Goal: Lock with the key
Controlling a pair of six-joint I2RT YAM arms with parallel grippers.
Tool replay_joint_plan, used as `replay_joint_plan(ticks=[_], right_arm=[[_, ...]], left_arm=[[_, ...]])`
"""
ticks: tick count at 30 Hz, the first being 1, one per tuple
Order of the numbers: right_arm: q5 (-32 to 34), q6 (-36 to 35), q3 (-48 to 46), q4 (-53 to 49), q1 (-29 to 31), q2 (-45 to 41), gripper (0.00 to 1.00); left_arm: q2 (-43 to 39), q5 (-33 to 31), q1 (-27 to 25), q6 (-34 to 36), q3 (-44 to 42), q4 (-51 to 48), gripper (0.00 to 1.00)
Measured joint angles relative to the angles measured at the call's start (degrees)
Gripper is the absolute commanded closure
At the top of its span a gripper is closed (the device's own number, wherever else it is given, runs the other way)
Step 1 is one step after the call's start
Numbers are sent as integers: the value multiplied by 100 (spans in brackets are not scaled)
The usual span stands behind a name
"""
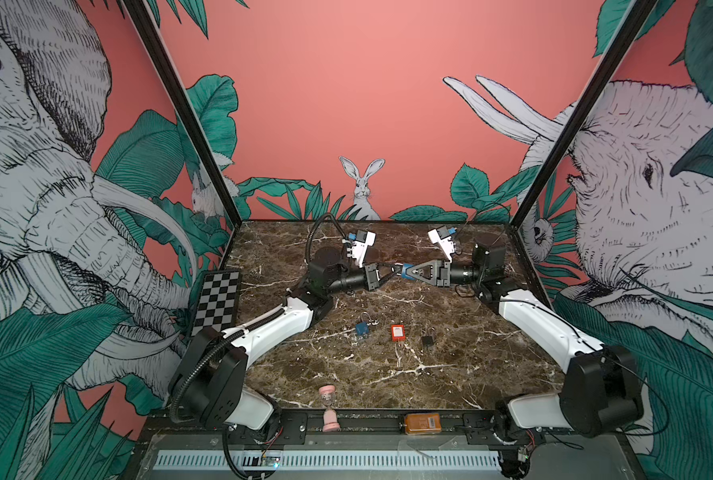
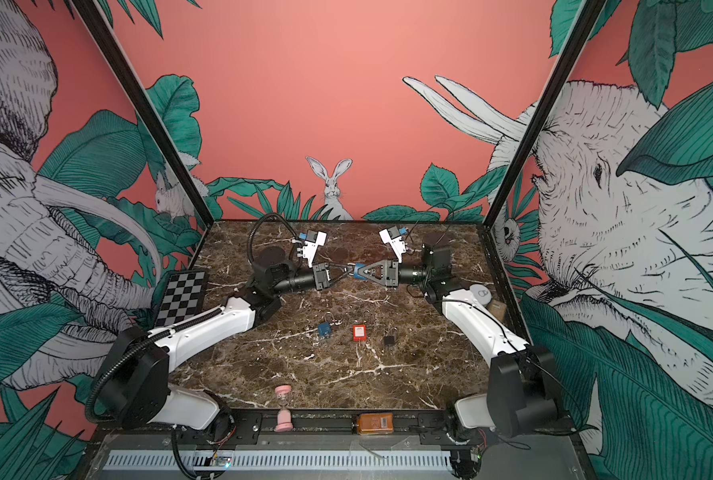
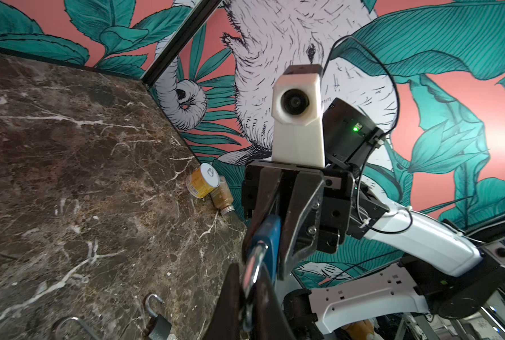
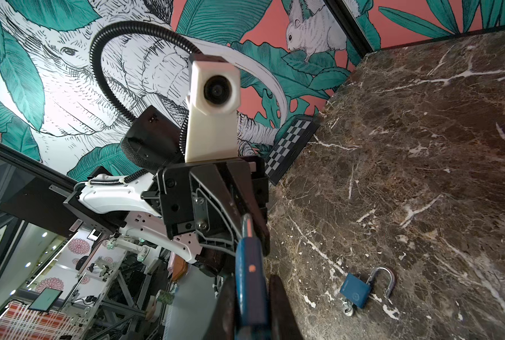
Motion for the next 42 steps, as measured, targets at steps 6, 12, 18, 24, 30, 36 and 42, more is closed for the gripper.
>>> replay_joint_plan(ticks=[6,12,18,24,30,36,42], right_arm=[[-57,-28,-76,149,94,17,100],[-59,13,-90,227,87,24,87],[210,417,-328,557,127,42,80],[348,734,-560,966,160,68,80],[393,890,-603,1167,157,68,78],[601,1019,-645,1215,120,39,71],[741,1075,-645,1268,83,-33,72]], left_arm=[[-258,-111,0,352,0,-527,100],[-210,-103,13,120,-133,-133,100],[-94,-17,142,-422,-627,874,100],[-107,-20,179,-433,-708,804,100],[-107,-20,195,-446,-708,861,100],[-107,61,201,-446,-708,883,100],[-107,184,203,-448,-708,883,100]])
